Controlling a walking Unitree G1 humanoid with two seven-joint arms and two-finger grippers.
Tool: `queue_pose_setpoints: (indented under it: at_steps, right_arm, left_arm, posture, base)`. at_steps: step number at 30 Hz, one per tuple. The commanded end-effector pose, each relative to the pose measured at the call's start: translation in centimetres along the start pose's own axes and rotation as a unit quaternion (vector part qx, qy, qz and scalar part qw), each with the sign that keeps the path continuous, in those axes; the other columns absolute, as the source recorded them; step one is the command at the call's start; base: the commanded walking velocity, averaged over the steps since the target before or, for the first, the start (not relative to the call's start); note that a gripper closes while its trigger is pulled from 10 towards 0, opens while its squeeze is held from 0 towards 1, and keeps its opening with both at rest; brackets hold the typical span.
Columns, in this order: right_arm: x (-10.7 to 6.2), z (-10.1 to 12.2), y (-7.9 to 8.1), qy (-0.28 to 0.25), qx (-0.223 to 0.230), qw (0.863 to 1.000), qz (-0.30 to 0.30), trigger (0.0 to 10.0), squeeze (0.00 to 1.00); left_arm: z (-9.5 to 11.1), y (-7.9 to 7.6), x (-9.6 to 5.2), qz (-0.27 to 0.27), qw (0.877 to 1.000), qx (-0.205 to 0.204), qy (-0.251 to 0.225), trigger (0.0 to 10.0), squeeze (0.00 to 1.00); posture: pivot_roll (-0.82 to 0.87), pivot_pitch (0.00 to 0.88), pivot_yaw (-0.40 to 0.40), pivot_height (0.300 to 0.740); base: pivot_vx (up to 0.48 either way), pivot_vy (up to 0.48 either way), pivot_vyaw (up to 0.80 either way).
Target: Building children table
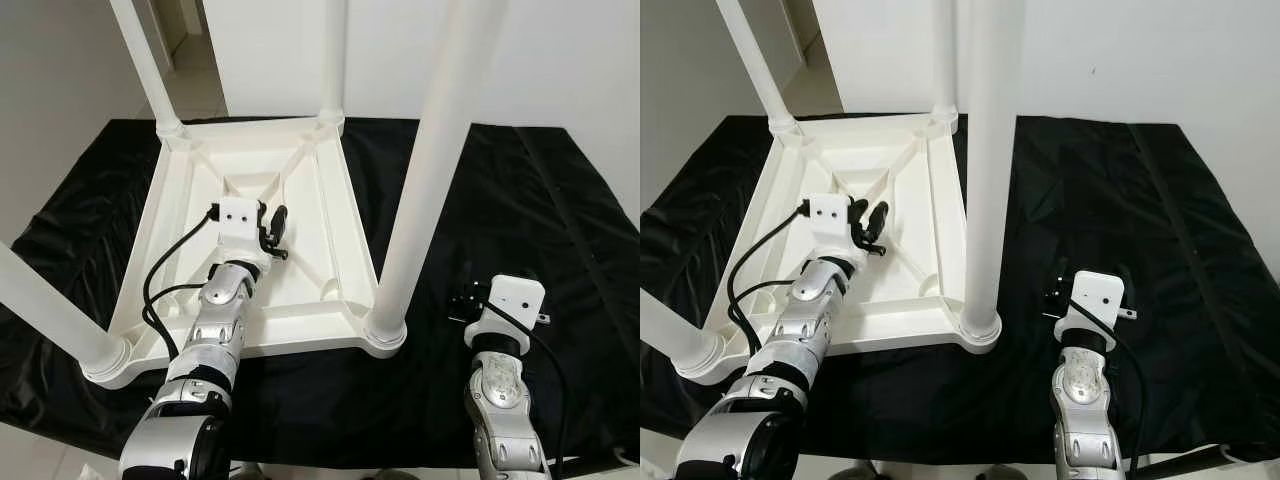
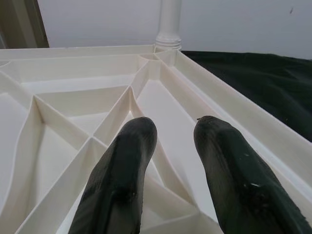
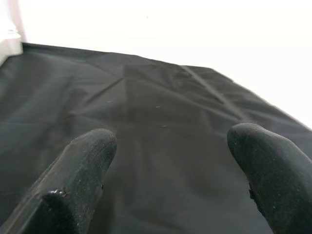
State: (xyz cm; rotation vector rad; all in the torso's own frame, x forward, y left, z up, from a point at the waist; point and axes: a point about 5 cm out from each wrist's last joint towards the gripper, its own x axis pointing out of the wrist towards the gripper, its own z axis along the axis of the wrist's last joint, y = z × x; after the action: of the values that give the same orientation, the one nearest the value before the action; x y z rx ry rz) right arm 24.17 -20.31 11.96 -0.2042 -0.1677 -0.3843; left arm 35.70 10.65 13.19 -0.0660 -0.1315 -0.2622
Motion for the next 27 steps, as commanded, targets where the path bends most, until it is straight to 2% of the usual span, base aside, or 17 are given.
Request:
queue_pose_setpoints:
  at_steps: [1, 8, 12, 27]
  right_arm:
    - [0.2, -0.4, -0.3, 0.005, 0.001, 1.000, -0.002, 10.0, 0.00]
    - [1.4, -0.2, 0.0, -0.001, 0.002, 1.000, 0.004, 10.0, 0.00]
    - [1.9, 0.3, 1.4, -0.010, 0.013, 1.000, 0.022, 10.0, 0.00]
    - [1.4, 0.2, 1.3, -0.014, 0.011, 1.000, 0.017, 10.0, 0.00]
  left_arm:
    - [0.5, -0.3, 0.3, -0.015, 1.000, 0.010, -0.012, 10.0, 0.00]
    - [1.0, -0.3, 0.7, -0.017, 1.000, 0.013, -0.017, 10.0, 0.00]
    - [1.1, 0.3, 0.5, -0.013, 0.999, 0.020, -0.022, 10.0, 0.00]
    - [0.8, -0.2, 0.6, -0.039, 0.999, 0.020, -0.012, 10.0, 0.00]
  posture:
    - [-0.03, 0.000, -0.019, 0.740]
    - [0.02, 0.000, -0.048, 0.740]
    - [0.02, 0.000, -0.038, 0.740]
    - [-0.01, 0.000, -0.009, 0.740]
  base:
    - [0.000, 0.000, 0.00]
    - [0.000, 0.000, 0.00]
    - [0.000, 0.000, 0.00]
    - [0.000, 0.000, 0.00]
